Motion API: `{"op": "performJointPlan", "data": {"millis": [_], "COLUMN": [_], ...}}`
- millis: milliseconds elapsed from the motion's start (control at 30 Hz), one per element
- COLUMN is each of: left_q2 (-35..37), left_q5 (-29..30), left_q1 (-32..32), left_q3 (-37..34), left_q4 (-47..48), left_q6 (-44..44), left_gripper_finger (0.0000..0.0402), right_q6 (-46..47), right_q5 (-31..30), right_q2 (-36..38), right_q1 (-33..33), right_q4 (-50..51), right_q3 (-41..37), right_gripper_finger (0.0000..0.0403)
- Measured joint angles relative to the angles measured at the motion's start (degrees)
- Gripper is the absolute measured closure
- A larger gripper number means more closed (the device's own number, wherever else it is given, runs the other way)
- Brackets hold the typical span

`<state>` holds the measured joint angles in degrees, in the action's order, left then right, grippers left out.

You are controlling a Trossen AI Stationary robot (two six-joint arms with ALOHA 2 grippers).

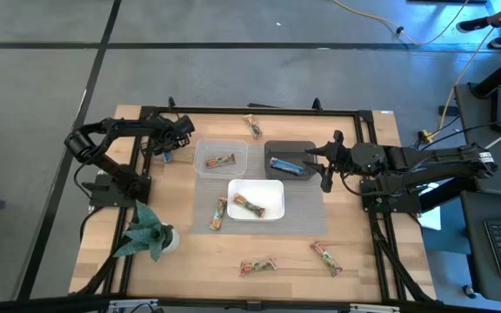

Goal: Pick and place Granola Bars by type
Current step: Put the blue granola bar into the black bin

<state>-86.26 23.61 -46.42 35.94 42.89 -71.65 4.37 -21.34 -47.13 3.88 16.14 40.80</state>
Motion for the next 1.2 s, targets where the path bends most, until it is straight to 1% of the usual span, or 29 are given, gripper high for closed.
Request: {"op": "performJointPlan", "data": {"millis": [433, 533, 700, 867, 1033, 1133, 1200], "left_q2": [0.2, 1.0, 3.3, 7.5, 14.3, 19.3, 22.8], "left_q5": [0.4, 0.7, -0.4, 0.2, 1.2, 1.0, 0.5], "left_q1": [0.7, 1.1, 1.1, 1.3, 1.3, 1.7, 2.5], "left_q3": [-0.1, -0.2, -0.4, -0.3, -0.3, -0.2, -0.2], "left_q4": [0.7, 0.8, 1.8, 1.2, 0.7, -1.5, -5.0], "left_q6": [1.5, 1.5, 2.8, 3.5, 3.9, 6.3, 9.7], "left_gripper_finger": [0.0295, 0.0299, 0.0299, 0.03, 0.03, 0.03, 0.03], "right_q6": [0.0, 0.0, 0.0, 0.0, -0.1, -0.1, -0.2], "right_q5": [0.5, 0.5, 0.5, 0.5, 0.6, 0.6, 0.6], "right_q2": [0.0, 0.0, 0.0, 0.0, 0.0, 0.0, 0.0], "right_q1": [0.0, 0.0, 0.0, 0.0, 0.0, 0.0, 0.0], "right_q4": [0.0, 0.0, 0.0, 0.0, 0.0, 0.0, -0.2], "right_q3": [0.0, 0.0, 0.0, 0.0, 0.0, 0.0, 0.0], "right_gripper_finger": [0.0228, 0.0228, 0.0228, 0.0228, 0.0228, 0.0228, 0.0228]}}
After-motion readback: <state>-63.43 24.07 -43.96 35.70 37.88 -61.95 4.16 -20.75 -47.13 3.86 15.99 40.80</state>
